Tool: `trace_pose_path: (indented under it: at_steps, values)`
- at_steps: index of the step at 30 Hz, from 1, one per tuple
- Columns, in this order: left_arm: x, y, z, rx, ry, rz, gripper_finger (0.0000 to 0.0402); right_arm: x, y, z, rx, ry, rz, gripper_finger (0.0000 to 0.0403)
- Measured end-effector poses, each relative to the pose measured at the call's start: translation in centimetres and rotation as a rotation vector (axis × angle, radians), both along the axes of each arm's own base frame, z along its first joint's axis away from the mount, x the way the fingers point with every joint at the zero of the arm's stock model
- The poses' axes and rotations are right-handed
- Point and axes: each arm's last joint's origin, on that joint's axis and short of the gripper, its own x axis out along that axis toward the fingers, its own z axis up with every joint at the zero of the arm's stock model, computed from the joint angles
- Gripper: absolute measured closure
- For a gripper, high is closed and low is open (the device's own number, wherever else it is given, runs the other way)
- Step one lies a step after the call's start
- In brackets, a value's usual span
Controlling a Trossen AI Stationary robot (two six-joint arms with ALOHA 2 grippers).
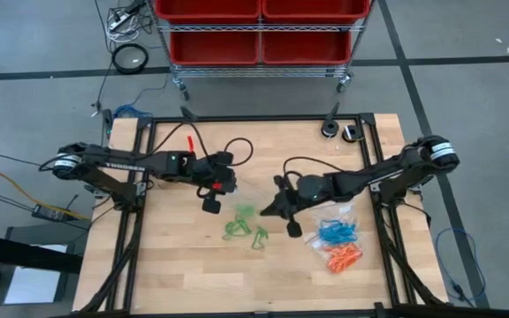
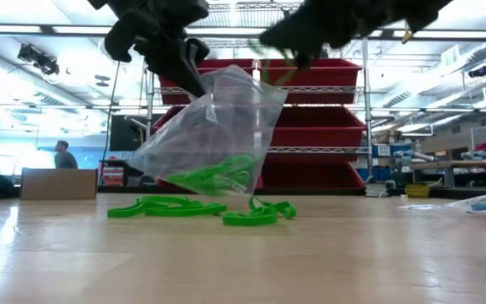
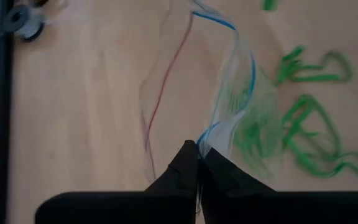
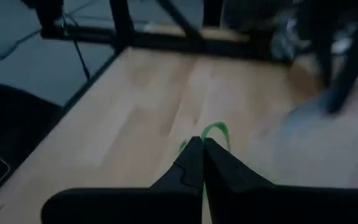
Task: Sort rubber bands
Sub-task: Put the green rubber band into the transparent zip bag
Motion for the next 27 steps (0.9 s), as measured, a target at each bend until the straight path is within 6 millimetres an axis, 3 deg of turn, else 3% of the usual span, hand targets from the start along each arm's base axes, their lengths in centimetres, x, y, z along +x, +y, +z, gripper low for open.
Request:
trace_pose_path:
  at_steps: [5,10,18,27]
  values:
    - [0.1,-0.4,-0.5,-0.008,-0.017,-0.019,0.0394,-0.2,-1.2,2.3,-0.028,-0.151,-0.036,0.0403]
    - [0.2,-0.4,-0.4,-0.011,-0.037,-0.024,0.0394,0.5,-2.8,2.8,-0.03,-0.172,-0.062,0.0403]
    - [0.3,-0.7,-0.4,-0.012,-0.049,-0.036,0.0394,2.1,-4.1,1.9,-0.023,-0.14,-0.052,0.0403]
    - [0.4,-1.3,-0.3,-0.005,-0.064,-0.054,0.0394,2.1,-4.5,1.4,0.055,-0.091,-0.021,0.0403]
